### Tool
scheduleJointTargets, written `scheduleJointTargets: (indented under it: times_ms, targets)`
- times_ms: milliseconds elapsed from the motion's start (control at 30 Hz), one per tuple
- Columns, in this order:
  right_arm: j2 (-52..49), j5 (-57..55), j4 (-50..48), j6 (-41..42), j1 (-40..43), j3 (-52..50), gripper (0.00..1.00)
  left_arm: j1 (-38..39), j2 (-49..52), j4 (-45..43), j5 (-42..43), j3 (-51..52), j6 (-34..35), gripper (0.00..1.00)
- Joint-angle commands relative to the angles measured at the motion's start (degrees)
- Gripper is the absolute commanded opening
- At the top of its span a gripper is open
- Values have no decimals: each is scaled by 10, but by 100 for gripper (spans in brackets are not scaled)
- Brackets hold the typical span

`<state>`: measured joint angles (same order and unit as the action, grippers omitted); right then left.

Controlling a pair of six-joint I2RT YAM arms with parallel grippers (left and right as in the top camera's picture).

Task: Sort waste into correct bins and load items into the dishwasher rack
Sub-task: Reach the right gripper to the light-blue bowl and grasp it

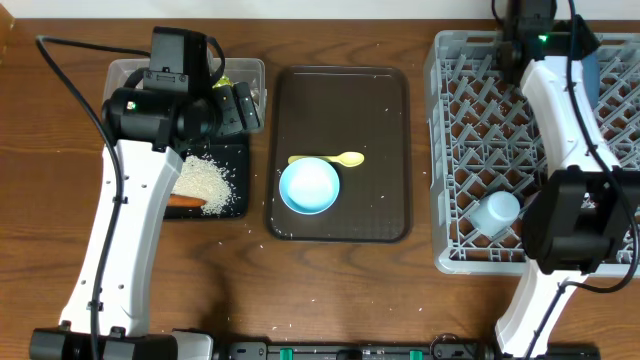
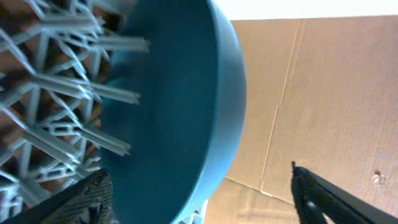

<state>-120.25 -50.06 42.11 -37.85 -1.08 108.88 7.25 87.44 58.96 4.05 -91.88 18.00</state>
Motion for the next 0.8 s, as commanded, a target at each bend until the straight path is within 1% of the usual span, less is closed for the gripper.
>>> scheduleJointTargets:
  times_ms: [0, 33, 167, 233, 300, 333, 400, 467, 500, 567, 667, 767]
  targets:
    - [50, 24, -3, 23, -34, -2, 95, 1, 2, 2, -9, -2, -2, 95]
    - [63, 37, -2, 37, -46, -2, 99, 1, 2, 2, -9, -2, -2, 95]
    - [107, 95, 19, 150, -96, -2, 99, 1, 2, 2, -9, -2, -2, 95]
    - [126, 166, 56, 227, -125, -2, 99, 1, 2, 2, -9, -2, -2, 95]
    - [135, 285, 94, 271, -148, -2, 98, 1, 2, 2, -9, -2, -2, 95]
    - [135, 361, 113, 283, -158, -2, 96, 1, 2, 2, -9, -2, -2, 95]
    - [129, 509, 132, 304, -169, -7, 89, 1, 2, 2, -9, -2, -2, 95]
    - [118, 635, 132, 323, -176, -24, 80, 1, 2, 2, -9, -2, -2, 95]
    - [111, 685, 125, 345, -180, -38, 79, 1, 2, 2, -9, -2, -2, 95]
    - [99, 733, 112, 384, -189, -63, 76, 1, 2, 2, -9, -2, -2, 95]
    - [81, 748, 100, 453, -209, -105, 74, 1, 2, 2, -9, -2, -2, 95]
    - [68, 769, 85, 478, -237, -144, 71, 1, 2, 2, -9, -2, -2, 95]
